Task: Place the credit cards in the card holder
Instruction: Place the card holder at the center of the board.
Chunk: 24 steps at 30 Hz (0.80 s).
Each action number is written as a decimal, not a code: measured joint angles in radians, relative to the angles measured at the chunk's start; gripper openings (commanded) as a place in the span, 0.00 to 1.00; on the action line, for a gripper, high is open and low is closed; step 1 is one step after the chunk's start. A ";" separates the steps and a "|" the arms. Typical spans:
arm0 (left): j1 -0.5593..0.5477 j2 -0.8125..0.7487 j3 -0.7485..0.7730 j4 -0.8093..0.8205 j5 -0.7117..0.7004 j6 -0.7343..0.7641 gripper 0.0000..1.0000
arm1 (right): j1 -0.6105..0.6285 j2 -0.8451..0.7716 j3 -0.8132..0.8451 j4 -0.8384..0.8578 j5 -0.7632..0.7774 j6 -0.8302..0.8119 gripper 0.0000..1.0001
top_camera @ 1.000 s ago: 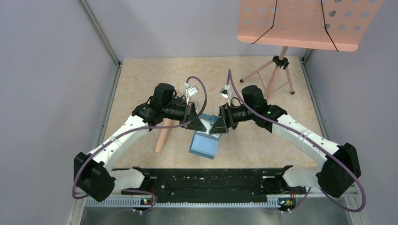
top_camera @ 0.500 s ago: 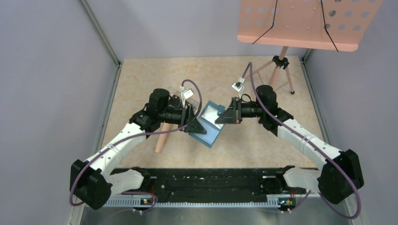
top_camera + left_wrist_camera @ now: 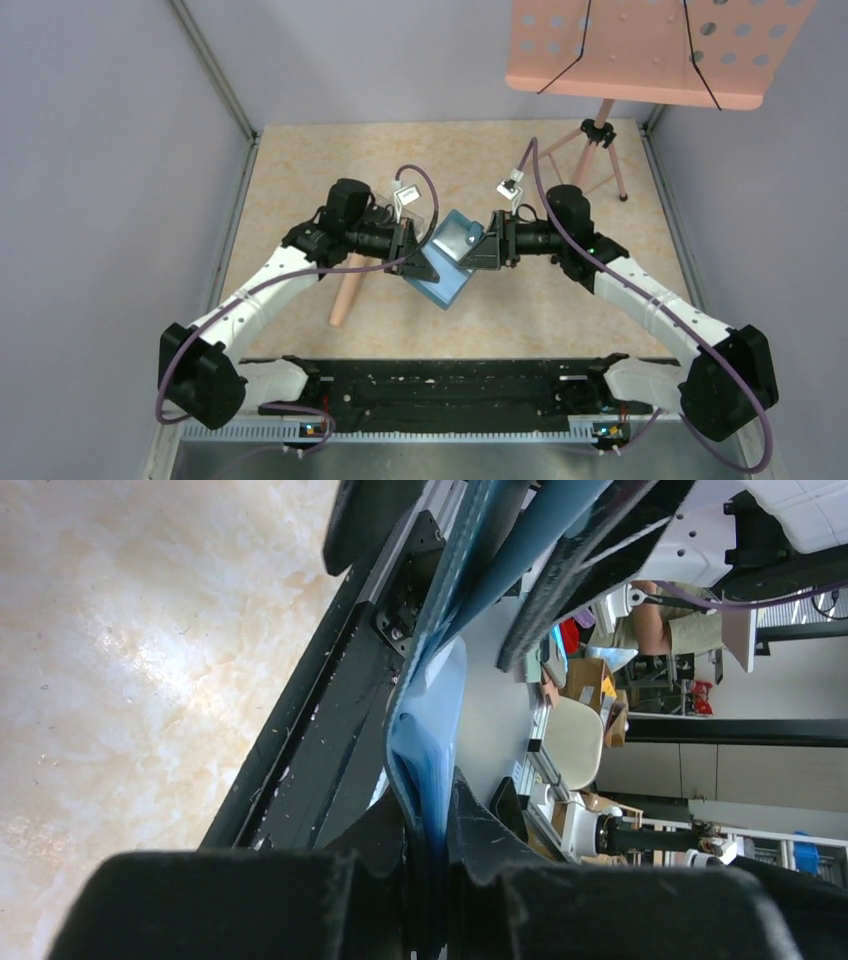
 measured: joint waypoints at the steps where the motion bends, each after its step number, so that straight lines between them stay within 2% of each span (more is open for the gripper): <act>1: 0.000 0.006 0.014 -0.024 0.003 0.013 0.00 | 0.000 0.003 0.002 -0.010 -0.001 -0.015 0.73; 4: 0.000 0.017 0.044 -0.081 0.025 0.052 0.00 | 0.000 0.029 0.015 -0.043 -0.006 -0.058 0.71; 13: 0.000 0.081 0.129 -0.332 0.074 0.223 0.00 | 0.002 0.151 0.148 -0.190 -0.088 -0.203 0.52; 15: 0.000 0.093 0.134 -0.382 0.085 0.257 0.00 | 0.002 0.168 0.167 -0.203 -0.116 -0.220 0.43; 16: 0.000 0.093 0.134 -0.396 0.088 0.267 0.00 | 0.003 0.174 0.174 -0.210 -0.128 -0.227 0.34; 18: 0.000 0.093 0.137 -0.426 0.090 0.283 0.00 | 0.008 0.186 0.184 -0.217 -0.162 -0.236 0.02; 20: 0.000 0.093 0.138 -0.439 0.087 0.291 0.00 | 0.011 0.196 0.190 -0.215 -0.195 -0.238 0.00; 22: 0.000 0.093 0.138 -0.451 0.081 0.294 0.06 | 0.013 0.200 0.193 -0.217 -0.217 -0.236 0.00; 24: -0.001 0.093 0.138 -0.452 0.070 0.294 0.24 | 0.013 0.199 0.193 -0.214 -0.224 -0.234 0.00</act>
